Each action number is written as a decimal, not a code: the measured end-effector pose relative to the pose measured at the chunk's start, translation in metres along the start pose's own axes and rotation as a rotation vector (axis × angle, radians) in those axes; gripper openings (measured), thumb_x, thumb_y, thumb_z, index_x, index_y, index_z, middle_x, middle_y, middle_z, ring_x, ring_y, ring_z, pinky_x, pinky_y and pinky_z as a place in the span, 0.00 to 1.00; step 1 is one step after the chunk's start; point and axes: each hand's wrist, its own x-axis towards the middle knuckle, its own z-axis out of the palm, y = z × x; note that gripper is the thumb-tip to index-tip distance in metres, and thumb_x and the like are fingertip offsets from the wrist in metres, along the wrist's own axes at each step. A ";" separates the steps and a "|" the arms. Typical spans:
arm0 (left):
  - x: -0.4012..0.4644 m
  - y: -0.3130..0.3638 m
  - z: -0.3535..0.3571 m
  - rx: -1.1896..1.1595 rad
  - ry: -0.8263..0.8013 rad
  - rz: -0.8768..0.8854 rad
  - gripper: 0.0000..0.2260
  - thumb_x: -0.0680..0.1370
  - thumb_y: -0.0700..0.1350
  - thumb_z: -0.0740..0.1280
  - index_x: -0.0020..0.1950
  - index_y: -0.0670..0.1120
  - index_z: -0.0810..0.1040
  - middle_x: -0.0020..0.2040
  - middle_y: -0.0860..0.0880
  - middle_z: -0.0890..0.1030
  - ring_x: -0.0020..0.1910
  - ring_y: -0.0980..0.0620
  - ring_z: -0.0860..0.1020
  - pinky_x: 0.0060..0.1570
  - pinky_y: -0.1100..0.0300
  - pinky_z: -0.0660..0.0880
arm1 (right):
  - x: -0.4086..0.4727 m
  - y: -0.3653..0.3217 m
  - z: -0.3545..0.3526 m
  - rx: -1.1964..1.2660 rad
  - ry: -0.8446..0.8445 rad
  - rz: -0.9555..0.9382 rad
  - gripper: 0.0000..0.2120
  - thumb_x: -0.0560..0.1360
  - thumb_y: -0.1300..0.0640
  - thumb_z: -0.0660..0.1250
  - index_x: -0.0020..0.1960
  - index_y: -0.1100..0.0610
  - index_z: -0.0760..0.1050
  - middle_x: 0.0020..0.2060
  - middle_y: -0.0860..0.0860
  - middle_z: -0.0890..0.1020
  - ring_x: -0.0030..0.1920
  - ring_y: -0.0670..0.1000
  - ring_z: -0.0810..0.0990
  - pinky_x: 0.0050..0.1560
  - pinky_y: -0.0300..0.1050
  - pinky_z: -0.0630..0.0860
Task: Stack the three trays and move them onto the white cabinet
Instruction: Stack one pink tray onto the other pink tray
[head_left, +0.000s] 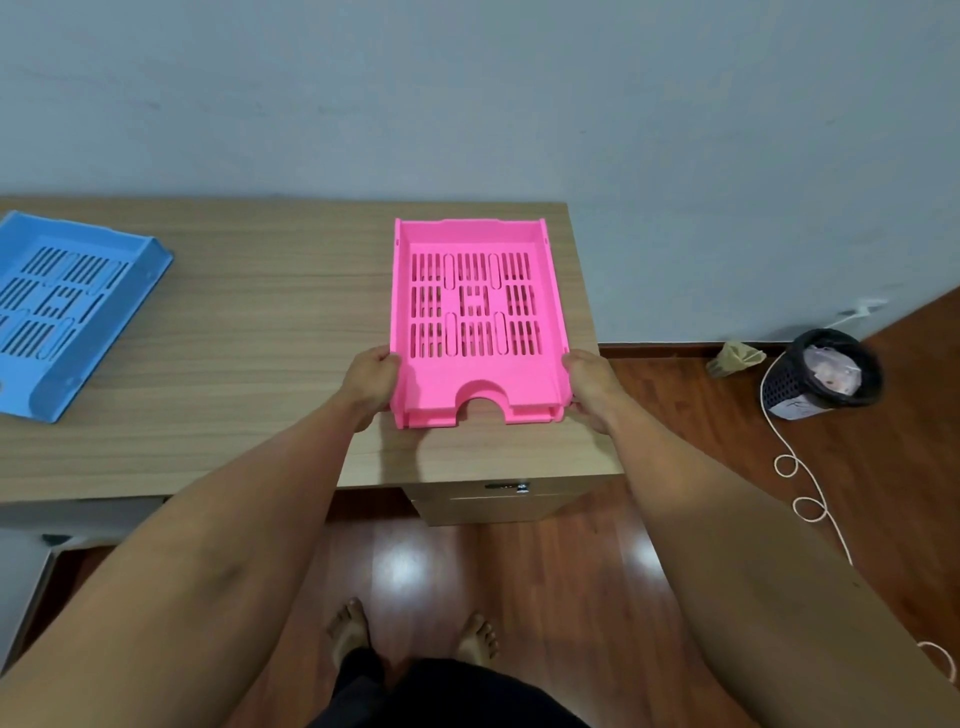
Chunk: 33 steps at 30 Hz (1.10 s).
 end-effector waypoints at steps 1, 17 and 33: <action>0.000 0.000 0.000 -0.004 0.000 0.012 0.16 0.87 0.42 0.53 0.70 0.42 0.75 0.65 0.41 0.80 0.56 0.40 0.79 0.39 0.53 0.78 | 0.000 0.000 0.000 0.012 -0.007 0.005 0.13 0.87 0.54 0.56 0.53 0.52 0.80 0.44 0.50 0.86 0.43 0.48 0.84 0.32 0.40 0.78; -0.001 0.002 0.000 0.002 -0.006 0.030 0.17 0.87 0.42 0.52 0.72 0.41 0.73 0.61 0.44 0.78 0.57 0.40 0.78 0.42 0.50 0.80 | 0.005 0.001 0.003 0.039 -0.022 0.007 0.15 0.87 0.53 0.56 0.68 0.55 0.78 0.46 0.48 0.85 0.44 0.46 0.83 0.27 0.34 0.77; 0.005 0.003 -0.066 0.099 0.174 0.065 0.27 0.79 0.47 0.70 0.76 0.39 0.70 0.70 0.38 0.78 0.68 0.39 0.77 0.70 0.40 0.72 | -0.012 -0.069 0.056 -0.480 0.302 -0.508 0.19 0.84 0.61 0.59 0.73 0.63 0.74 0.68 0.61 0.80 0.63 0.62 0.81 0.62 0.54 0.79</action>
